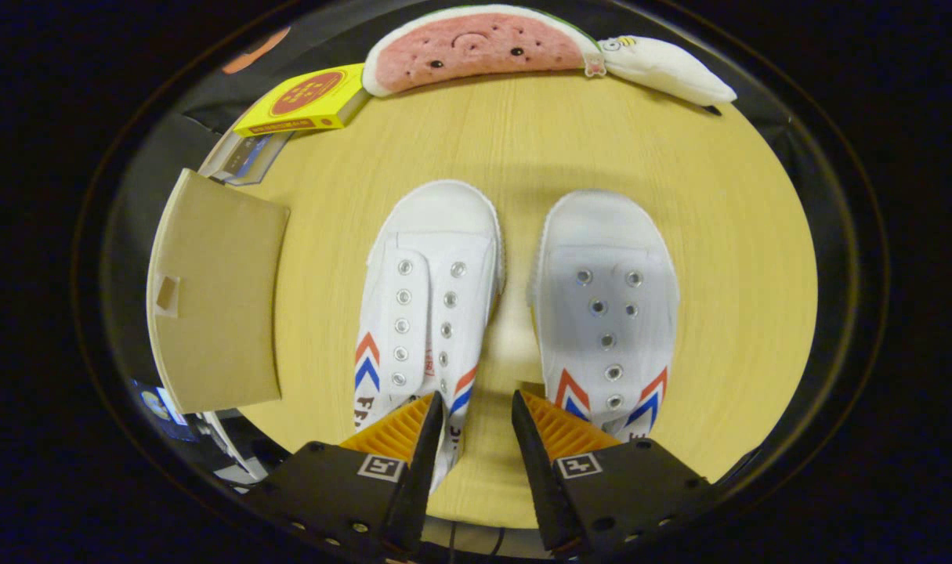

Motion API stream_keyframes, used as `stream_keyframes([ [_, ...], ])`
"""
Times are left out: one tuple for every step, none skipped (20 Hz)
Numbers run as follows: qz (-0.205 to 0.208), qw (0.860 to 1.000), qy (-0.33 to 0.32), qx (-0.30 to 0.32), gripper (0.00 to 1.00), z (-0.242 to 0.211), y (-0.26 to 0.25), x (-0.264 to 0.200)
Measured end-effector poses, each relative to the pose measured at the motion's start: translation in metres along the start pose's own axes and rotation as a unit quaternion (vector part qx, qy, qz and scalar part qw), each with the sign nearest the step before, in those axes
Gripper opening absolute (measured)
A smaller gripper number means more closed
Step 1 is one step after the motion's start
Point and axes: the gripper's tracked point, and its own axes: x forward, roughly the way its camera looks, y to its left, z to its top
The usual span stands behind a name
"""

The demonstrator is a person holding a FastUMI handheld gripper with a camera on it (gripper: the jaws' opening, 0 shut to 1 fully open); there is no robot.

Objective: Open the storage box then place both shoes into the box .Put the left shoe in first, then the right shoe, with the right side of both shoes facing outward in a uniform manner.

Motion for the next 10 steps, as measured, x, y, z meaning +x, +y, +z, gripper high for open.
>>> stream_keyframes([
  [0.01, 1.0, -0.003, 0.002, 0.56, -0.002, 0.001, 0.003],
  [0.026, 1.0, -0.003, 0.011, 0.4, 0.0, 0.01, 0.006],
  [0.035, 0.999, -0.008, 0.018, 0.24, 0.001, 0.015, 0.009],
  [0.038, 0.999, -0.01, 0.021, 0.06, 0.001, 0.014, 0.007],
  [0.042, 0.999, -0.01, 0.022, 0.03, 0.001, 0.013, 0.006],
  [0.051, 0.998, -0.012, 0.026, 0.0, 0.0, 0.014, 0.008],
  [0.065, 0.998, -0.012, 0.024, 0.0, -0.002, 0.015, 0.007],
  [0.08, 0.996, -0.012, 0.023, 0.0, -0.003, 0.017, 0.004],
  [0.09, 0.996, -0.014, 0.025, 0.0, -0.003, 0.018, 0.002],
  [0.1, 0.994, -0.014, 0.03, 0.0, -0.005, 0.02, -0.003],
])
